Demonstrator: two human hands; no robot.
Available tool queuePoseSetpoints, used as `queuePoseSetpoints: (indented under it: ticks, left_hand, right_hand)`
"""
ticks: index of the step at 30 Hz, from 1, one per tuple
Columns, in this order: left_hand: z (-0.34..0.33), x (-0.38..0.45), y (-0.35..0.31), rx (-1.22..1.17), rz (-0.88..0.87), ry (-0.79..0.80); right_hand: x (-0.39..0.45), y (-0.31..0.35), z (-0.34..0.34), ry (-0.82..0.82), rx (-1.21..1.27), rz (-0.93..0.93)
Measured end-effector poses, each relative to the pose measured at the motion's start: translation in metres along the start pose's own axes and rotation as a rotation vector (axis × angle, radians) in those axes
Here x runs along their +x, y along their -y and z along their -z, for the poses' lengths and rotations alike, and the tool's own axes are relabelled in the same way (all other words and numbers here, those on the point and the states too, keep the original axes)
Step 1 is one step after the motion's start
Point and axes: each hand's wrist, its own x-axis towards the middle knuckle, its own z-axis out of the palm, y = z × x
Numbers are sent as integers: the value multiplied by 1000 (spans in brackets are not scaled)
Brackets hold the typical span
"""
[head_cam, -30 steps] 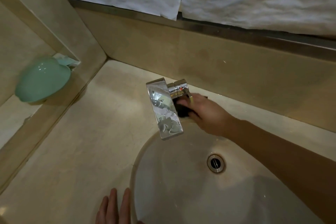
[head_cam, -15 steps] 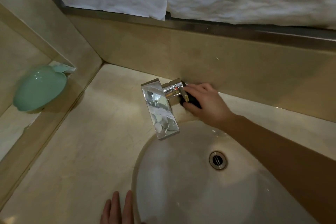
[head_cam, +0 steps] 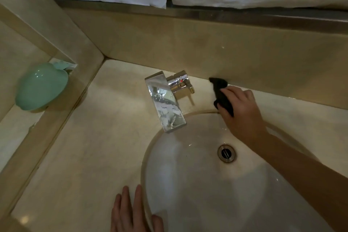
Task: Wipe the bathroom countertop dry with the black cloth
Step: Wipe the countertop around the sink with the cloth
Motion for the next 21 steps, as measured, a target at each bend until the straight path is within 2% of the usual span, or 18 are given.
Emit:
queuePoseSetpoints:
  ticks: [5, 10, 14, 15, 17, 19, 21]
  left_hand:
    - [7, -7, -4, 60, -23, 29]
    - [8, -9, -6, 76, 7, 27]
    - [8, -11, -6, 94, 4, -19]
    - [8, -11, -7, 104, 2, -21]
    - [8, -10, -4, 127, -13, -29]
    - [8, -10, 0, 141, -22, -34]
    - [9, -11, 0, 146, -28, -31]
  right_hand:
    - [-21, 54, -38, 168, 103, 58]
    - [-40, 103, -62, 203, 217, 7]
    - [-56, 143, -59, 535, 328, 300]
    - [-61, 144, -54, 547, 336, 347]
    - [-67, 139, -40, 407, 362, 240]
    - [-62, 122, -31, 168, 361, 11]
    - [-46, 98, -34, 56, 316, -171]
